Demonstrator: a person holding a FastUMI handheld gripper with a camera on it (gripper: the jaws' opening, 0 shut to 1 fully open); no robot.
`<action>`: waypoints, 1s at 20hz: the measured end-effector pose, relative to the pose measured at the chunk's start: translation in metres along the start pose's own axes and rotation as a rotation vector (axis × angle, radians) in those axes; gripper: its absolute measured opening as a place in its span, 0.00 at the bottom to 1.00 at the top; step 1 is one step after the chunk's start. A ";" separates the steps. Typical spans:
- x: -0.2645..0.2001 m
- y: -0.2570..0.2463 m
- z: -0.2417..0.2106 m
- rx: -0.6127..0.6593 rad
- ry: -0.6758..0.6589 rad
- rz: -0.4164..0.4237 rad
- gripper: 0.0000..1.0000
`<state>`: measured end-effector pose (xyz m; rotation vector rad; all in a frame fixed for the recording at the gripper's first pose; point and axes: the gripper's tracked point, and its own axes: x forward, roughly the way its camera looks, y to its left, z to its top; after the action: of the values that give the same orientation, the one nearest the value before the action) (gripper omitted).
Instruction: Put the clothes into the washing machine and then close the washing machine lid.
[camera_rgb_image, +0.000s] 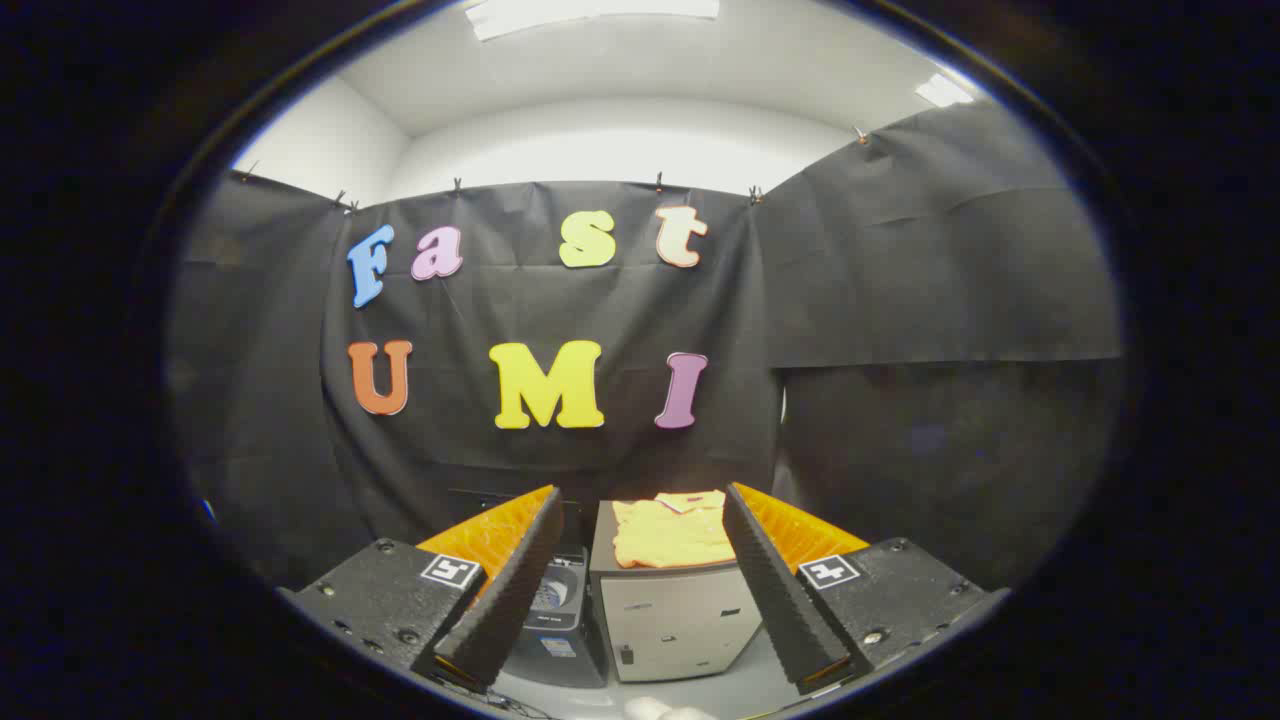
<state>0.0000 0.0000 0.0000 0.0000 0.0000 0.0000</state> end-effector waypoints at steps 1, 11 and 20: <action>-0.001 -0.001 0.000 0.001 0.000 -0.002 1.00; -0.011 0.002 -0.003 -0.005 -0.004 -0.012 1.00; -0.016 0.004 -0.004 -0.006 -0.003 -0.030 1.00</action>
<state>-0.0159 0.0042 -0.0044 -0.0058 -0.0035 -0.0296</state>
